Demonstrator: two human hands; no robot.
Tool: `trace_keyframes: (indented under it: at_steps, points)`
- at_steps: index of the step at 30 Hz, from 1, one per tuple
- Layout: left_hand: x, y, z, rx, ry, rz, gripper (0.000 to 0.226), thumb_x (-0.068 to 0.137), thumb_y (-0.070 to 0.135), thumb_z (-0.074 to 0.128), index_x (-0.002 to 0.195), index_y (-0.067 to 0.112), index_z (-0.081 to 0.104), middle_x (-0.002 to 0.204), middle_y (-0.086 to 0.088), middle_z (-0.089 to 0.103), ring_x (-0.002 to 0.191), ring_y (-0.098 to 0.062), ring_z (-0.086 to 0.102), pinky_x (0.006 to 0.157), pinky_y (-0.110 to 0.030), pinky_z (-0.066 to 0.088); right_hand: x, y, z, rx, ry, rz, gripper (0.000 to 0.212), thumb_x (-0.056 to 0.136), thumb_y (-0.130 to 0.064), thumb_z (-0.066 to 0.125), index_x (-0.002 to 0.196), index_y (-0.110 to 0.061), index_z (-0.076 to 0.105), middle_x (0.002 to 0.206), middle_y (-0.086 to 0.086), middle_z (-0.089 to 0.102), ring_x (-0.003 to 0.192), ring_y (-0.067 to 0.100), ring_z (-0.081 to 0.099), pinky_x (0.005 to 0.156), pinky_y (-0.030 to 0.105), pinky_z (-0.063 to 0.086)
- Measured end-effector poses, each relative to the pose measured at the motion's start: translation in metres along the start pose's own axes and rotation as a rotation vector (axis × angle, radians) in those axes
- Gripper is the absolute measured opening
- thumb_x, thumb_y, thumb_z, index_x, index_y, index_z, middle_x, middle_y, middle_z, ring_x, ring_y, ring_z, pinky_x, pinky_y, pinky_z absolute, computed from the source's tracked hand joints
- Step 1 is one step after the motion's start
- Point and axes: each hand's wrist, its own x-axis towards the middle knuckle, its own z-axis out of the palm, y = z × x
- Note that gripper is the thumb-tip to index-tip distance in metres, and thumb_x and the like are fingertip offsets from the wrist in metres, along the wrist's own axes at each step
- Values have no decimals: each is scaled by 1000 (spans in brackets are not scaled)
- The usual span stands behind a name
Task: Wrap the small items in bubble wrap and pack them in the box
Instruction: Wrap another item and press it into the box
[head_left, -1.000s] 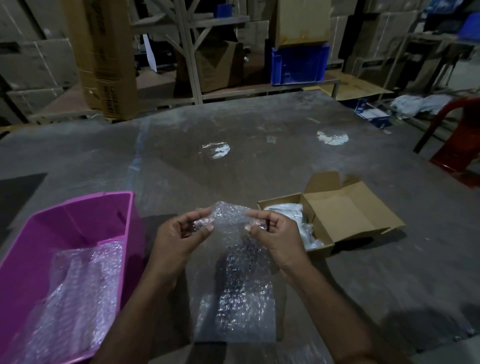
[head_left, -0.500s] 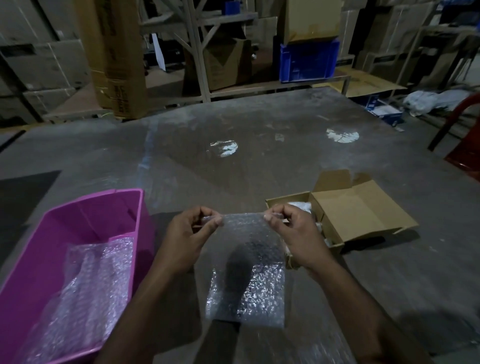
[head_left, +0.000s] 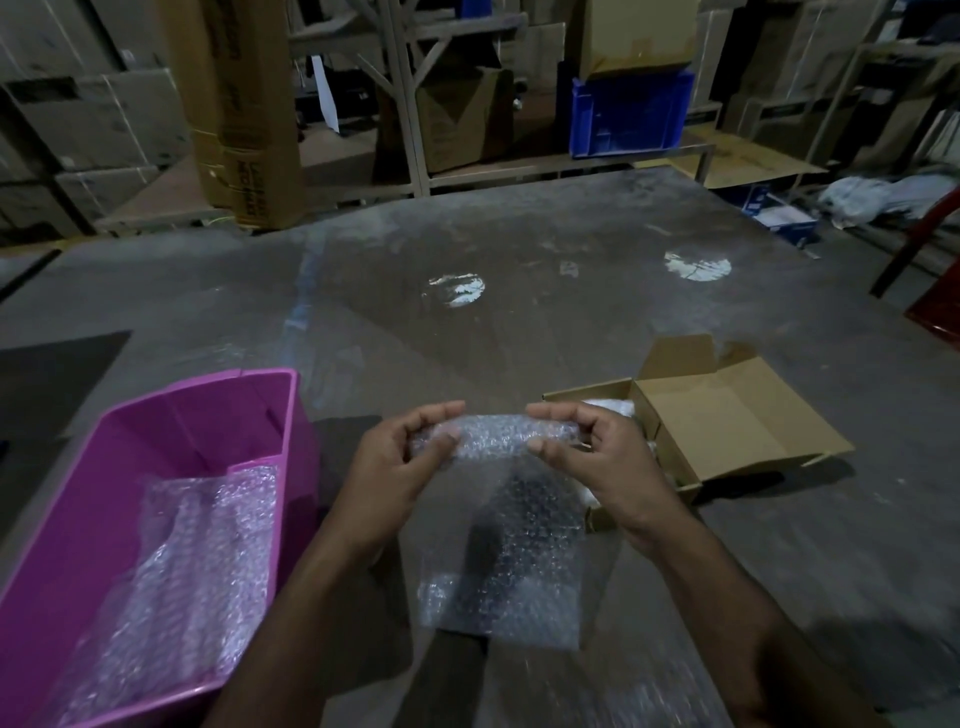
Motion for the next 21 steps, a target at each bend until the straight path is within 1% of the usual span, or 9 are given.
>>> trace_keyframes:
  at_steps: [3, 5, 7, 9, 11, 14, 16, 18, 21]
  points:
    - [2, -1, -2, 21, 14, 7, 36, 86, 13, 77, 120, 20, 71, 109, 5, 77, 100, -13, 74, 82, -27, 60, 1, -3, 2, -20, 7, -6, 30, 80, -17, 82, 108, -23, 76, 102, 2, 78, 99, 22, 73, 87, 34, 60]
    - [3, 0, -2, 56, 36, 10, 29, 83, 15, 79, 111, 20, 75, 101, 3, 79, 96, -17, 75, 82, -32, 61, 2, -4, 3, -85, 41, -20, 20, 83, -17, 80, 101, -23, 77, 98, -4, 78, 94, 17, 74, 82, 30, 60]
    - [6, -4, -4, 145, 75, 44, 16, 83, 22, 80, 99, 24, 78, 94, 1, 78, 88, -16, 75, 79, -34, 61, 5, -3, 2, -213, 79, -65, 9, 84, -25, 80, 92, -27, 77, 97, -6, 75, 92, 13, 71, 81, 29, 57]
    - [8, -6, -5, 273, 122, 107, 9, 81, 34, 78, 89, 29, 77, 93, 1, 70, 85, -14, 69, 76, -30, 56, 8, -3, 2, -315, 86, -120, 4, 84, -31, 79, 86, -29, 76, 102, -7, 68, 97, 8, 66, 83, 26, 53]
    - [8, -6, -6, 307, 131, 143, 16, 79, 43, 75, 86, 29, 75, 97, 1, 62, 89, -10, 63, 76, -21, 51, 10, -5, 2, -352, 85, -159, 4, 86, -30, 77, 84, -29, 74, 108, -9, 61, 102, 1, 60, 82, 17, 48]
    - [8, -5, -7, 280, 94, 146, 18, 88, 41, 70, 93, 24, 73, 95, 6, 68, 90, -5, 65, 77, -21, 52, 9, -11, 2, -299, 47, -159, 5, 94, -28, 69, 90, -28, 73, 99, -9, 70, 92, 2, 66, 78, 18, 50]
    - [7, -3, -6, 205, 76, 117, 18, 94, 34, 66, 110, 26, 69, 88, 5, 72, 83, -6, 69, 73, -23, 55, 8, -12, 2, -199, 18, -127, 10, 98, -24, 64, 101, -29, 73, 88, -11, 73, 80, 6, 68, 73, 22, 52]
    - [8, -1, -4, 133, 82, 104, 28, 98, 27, 62, 126, 27, 60, 80, 4, 70, 79, -7, 70, 71, -22, 56, 9, -12, 3, -156, 11, -131, 24, 100, -19, 62, 115, -34, 71, 80, -14, 71, 74, 7, 65, 70, 20, 51]
    - [10, 3, 1, 90, 62, 125, 26, 104, 19, 53, 127, 29, 61, 78, 9, 64, 77, -8, 66, 72, -22, 56, 10, -16, 3, -156, -2, -157, 24, 99, -21, 62, 114, -34, 74, 81, -5, 72, 78, 7, 64, 78, 27, 52]
